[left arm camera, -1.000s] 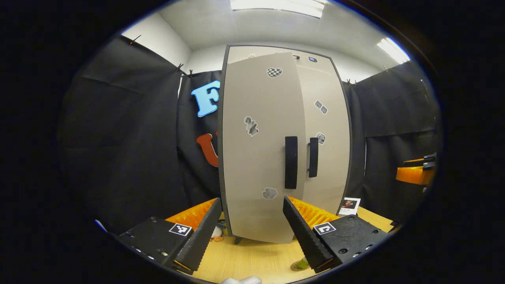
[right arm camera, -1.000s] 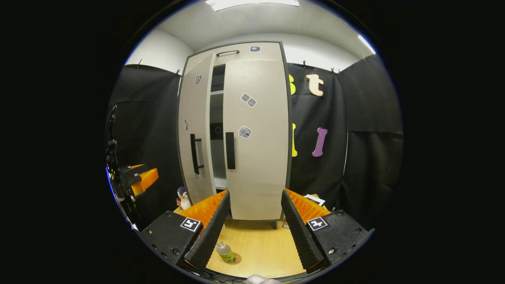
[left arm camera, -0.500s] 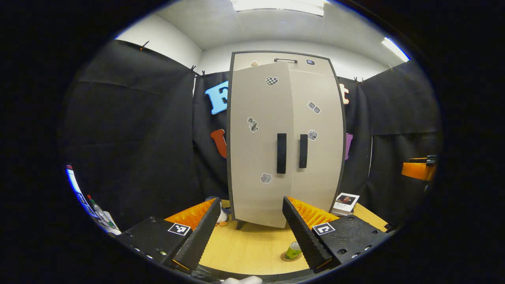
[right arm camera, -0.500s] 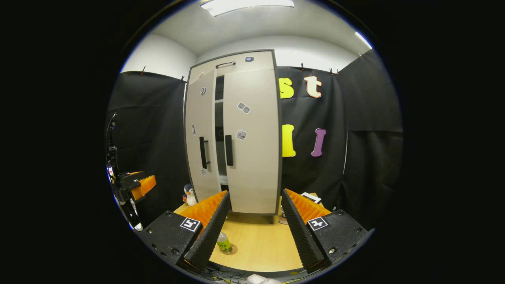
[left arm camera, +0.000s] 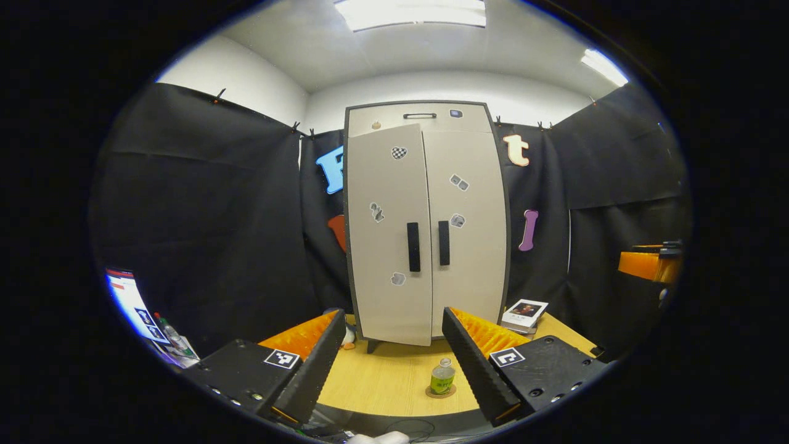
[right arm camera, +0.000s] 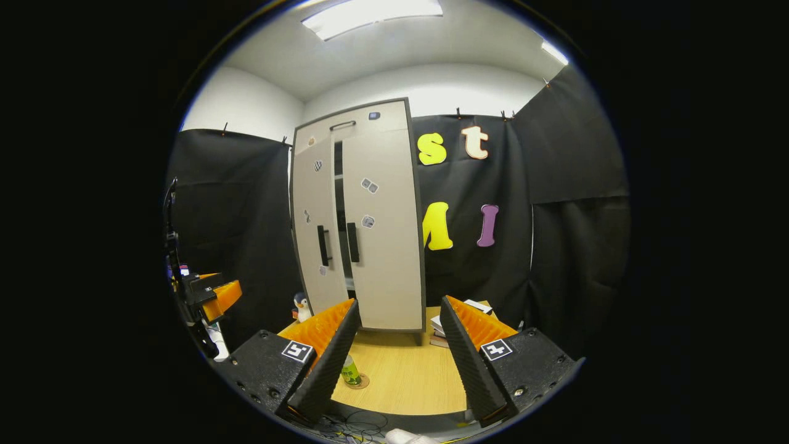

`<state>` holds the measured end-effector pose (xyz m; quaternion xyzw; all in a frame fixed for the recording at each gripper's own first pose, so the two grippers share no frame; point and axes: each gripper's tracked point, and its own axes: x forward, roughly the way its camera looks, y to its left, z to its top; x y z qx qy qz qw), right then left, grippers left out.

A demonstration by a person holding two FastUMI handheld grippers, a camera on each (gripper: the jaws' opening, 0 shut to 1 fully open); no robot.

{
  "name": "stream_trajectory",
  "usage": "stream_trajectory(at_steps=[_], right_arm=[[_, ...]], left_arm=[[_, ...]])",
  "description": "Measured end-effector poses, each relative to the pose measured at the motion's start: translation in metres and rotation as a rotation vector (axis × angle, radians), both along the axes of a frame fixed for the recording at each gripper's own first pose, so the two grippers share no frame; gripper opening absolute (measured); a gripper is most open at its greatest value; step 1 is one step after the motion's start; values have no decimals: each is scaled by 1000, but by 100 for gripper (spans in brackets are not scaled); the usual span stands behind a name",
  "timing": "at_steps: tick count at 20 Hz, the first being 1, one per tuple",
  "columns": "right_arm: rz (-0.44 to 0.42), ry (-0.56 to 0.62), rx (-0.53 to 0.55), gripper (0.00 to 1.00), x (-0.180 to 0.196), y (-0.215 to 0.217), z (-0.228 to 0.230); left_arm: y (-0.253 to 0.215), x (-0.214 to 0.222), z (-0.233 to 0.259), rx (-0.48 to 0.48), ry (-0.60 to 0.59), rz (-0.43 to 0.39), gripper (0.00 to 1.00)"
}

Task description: Grasp the bottle in the cabinet with the left hand and place it on the coaster, then close the right door with the right hand and the left door with the left hand.

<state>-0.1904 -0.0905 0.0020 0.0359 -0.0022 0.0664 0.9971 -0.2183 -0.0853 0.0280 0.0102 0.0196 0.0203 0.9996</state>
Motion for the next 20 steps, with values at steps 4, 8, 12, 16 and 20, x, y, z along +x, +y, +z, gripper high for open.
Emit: stream_trajectory(at_steps=[4, 8, 12, 16, 20], right_arm=[[9, -18, -20, 81, -12, -1, 6], [17, -6, -5, 81, -13, 3, 6], [24, -11, -9, 81, -17, 4, 7], [35, -19, 6, 81, -20, 7, 7], [34, -12, 27, 81, -22, 8, 6]], left_arm=[[-6, -12, 13, 7, -13, -1, 95], [-4, -13, 18, 20, -15, 11, 96], [0, -21, 21, 17, -21, 33, 95], [1, -27, 26, 30, -14, 30, 96], [3, -30, 33, 28, -23, 36, 96]])
